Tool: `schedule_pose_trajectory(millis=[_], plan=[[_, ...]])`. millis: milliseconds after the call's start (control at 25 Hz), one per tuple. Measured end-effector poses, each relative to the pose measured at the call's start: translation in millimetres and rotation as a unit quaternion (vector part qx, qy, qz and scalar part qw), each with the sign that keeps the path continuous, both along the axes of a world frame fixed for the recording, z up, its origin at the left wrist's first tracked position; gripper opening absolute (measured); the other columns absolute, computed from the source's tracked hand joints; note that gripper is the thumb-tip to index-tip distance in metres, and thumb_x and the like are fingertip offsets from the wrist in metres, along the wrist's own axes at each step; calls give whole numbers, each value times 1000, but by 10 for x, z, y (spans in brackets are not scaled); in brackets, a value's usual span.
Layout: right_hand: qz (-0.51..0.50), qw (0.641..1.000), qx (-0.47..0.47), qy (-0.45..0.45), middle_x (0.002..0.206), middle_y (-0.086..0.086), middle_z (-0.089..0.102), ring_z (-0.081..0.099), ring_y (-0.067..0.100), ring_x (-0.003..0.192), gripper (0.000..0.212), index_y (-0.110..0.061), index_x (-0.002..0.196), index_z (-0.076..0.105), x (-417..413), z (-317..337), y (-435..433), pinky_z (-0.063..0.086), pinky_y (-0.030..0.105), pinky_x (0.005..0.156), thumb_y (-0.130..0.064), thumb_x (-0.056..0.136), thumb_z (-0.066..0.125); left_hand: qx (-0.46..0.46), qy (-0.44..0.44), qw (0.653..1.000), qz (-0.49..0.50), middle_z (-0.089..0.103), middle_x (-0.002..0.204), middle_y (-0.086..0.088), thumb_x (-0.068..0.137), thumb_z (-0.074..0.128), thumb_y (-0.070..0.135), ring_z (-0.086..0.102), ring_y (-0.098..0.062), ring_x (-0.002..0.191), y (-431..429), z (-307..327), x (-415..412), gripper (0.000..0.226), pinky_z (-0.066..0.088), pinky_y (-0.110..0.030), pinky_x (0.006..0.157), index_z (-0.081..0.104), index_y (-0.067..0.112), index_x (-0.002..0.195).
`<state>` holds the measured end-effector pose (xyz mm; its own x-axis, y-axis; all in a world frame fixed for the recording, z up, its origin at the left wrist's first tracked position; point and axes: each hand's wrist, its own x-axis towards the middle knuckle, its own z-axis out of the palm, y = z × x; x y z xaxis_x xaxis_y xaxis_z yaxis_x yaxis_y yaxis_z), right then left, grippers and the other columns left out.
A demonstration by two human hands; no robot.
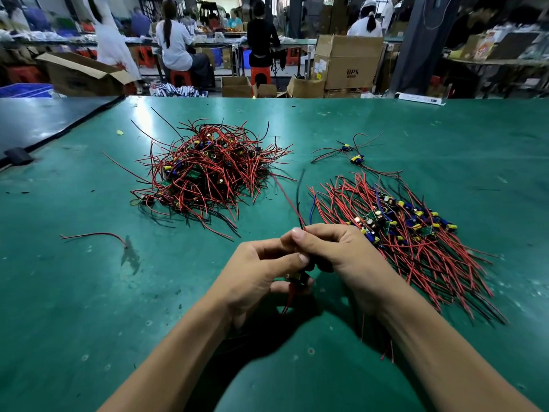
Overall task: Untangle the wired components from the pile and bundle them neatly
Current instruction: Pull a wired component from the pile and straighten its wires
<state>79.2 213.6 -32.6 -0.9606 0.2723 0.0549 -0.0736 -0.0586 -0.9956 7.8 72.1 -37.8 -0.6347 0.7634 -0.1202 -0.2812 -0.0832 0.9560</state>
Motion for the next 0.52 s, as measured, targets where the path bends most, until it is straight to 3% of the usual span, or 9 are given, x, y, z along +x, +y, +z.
schedule_pose_trajectory(millis=[120,200,280,400,440,520], plan=[[-88,996,-35,0,55,-2,53,37,5,45,24,-8,79,78,-40,4,47,27,16,44,-32,76,76,-14,-18,1000,7,70,78,-14,69,75,13,68,-25,62,6,25,3,8,57,-32,57,75,9,76],[-160,983,-92,23,57,-3,56,35,6,42,25,-7,77,74,-71,12,104,26,16,42,-32,73,75,-28,-16,999,-2,70,77,-16,67,75,11,68,-26,60,9,49,10,8,55,-28,53,73,8,74],[-197,968,-153,31,58,-8,59,38,5,40,24,-8,80,69,-89,32,124,30,15,40,-32,81,70,-37,-12,999,-9,71,76,-16,68,75,9,68,-26,59,10,66,19,7,53,-25,52,73,8,75],[-192,940,-282,6,54,-5,43,36,5,36,37,-12,70,66,-120,13,107,31,17,37,-39,95,59,-53,3,999,-4,71,75,-15,80,71,2,67,-25,56,5,53,34,6,54,-26,51,72,6,76],[-180,941,-287,-5,55,-4,41,36,6,35,41,-13,66,66,-121,4,82,30,18,36,-42,95,58,-61,4,998,3,71,75,-15,82,70,1,67,-25,55,-1,40,34,7,55,-26,52,71,6,77],[-137,976,-166,-31,57,0,45,39,8,40,39,-12,70,70,-86,-45,-1,32,18,40,-48,86,64,-69,-1,997,24,71,75,-14,83,69,3,66,-24,55,-27,17,22,10,53,-26,51,72,8,76]])
